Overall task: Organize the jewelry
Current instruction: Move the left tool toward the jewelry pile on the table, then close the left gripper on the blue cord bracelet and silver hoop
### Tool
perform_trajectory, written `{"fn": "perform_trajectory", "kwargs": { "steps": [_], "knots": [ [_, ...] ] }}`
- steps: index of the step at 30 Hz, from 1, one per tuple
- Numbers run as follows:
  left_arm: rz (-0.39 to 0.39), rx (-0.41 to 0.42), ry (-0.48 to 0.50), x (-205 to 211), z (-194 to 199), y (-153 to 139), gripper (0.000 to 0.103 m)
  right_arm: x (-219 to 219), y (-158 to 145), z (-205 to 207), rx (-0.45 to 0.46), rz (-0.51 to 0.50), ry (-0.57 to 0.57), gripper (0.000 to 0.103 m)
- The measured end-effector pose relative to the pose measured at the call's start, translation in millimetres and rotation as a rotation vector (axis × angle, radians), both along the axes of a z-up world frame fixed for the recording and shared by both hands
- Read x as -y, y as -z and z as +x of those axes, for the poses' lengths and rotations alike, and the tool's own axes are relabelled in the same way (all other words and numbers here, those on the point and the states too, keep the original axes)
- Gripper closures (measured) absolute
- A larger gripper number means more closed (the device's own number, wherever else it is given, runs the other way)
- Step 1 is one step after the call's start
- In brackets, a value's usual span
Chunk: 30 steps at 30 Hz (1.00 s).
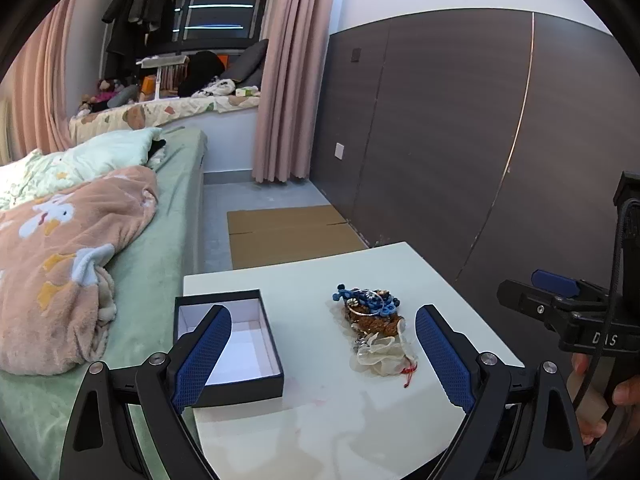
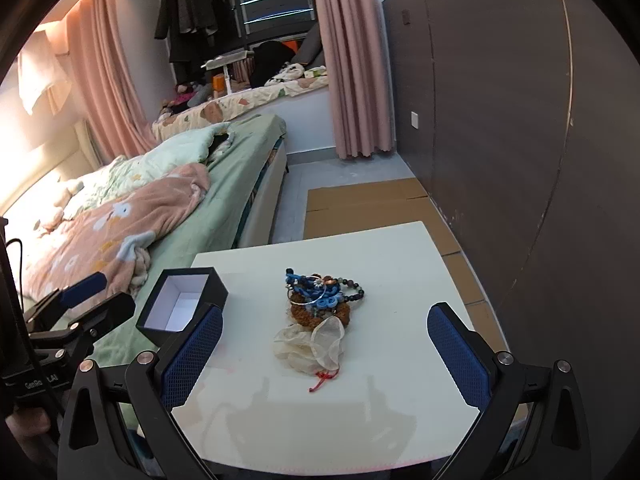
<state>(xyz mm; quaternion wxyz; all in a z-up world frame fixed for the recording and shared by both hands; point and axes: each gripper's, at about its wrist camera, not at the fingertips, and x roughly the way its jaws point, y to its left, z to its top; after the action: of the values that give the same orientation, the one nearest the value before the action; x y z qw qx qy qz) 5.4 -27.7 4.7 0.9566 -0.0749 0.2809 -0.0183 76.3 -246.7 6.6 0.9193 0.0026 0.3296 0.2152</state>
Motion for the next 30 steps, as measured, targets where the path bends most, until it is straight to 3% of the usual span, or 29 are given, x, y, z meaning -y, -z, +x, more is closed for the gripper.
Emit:
{"fn": "perform_trajectory", "kwargs": {
  "steps": [14,30],
  "knots": [
    [-0.067,-0.042,0.056,24,43,13,0.009,32,7,35,-0.057,0.103,0.106,0.0],
    [-0.116,-0.168,0.097,57,103,60,0.01,56,34,80,-0.248,0.184,0.207,0.0]
  ]
}}
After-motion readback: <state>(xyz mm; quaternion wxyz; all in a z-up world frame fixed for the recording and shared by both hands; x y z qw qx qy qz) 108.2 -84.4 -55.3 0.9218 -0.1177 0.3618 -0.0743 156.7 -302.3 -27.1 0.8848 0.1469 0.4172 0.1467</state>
